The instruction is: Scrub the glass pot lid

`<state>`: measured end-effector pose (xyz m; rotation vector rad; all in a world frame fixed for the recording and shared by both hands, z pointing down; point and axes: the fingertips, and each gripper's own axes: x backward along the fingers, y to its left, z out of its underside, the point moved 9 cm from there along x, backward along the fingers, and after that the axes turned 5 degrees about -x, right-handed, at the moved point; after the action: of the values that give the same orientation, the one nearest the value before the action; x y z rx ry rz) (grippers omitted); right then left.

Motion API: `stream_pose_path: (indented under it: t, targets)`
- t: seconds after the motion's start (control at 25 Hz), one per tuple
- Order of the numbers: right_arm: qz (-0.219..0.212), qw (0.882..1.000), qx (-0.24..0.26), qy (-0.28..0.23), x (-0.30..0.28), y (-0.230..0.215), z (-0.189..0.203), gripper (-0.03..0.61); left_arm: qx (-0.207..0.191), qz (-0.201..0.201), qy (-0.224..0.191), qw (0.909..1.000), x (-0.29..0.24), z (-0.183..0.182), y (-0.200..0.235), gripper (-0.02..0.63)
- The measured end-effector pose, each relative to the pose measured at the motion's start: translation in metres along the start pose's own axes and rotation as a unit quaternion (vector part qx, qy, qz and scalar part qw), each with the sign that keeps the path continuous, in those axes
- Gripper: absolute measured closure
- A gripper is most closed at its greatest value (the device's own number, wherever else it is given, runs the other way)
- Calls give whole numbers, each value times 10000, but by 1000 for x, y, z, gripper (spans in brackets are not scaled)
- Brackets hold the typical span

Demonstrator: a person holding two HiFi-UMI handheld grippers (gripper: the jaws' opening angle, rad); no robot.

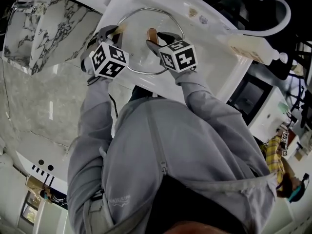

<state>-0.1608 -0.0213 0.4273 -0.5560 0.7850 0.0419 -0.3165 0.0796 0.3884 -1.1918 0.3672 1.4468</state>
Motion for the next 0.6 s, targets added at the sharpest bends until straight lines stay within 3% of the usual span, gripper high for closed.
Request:
stream_pose_path:
  t: [0.04, 0.28, 0.48, 0.6]
  targets:
    - [92, 9999, 72, 64, -2, 0, -2, 388, -83, 23, 30, 10000, -5, 0, 4, 577]
    - [340, 9988, 270, 210, -7, 4, -7, 403, -967, 208, 309, 9946, -42, -11, 18, 577]
    - [353, 9990, 170, 219, -9, 3, -7, 408, -1808, 786, 727, 9777, -73, -24, 13, 577]
    - [343, 9991, 126, 227, -10, 2, -7, 408, -2051, 1240, 929, 9664, -84, -32, 9, 577]
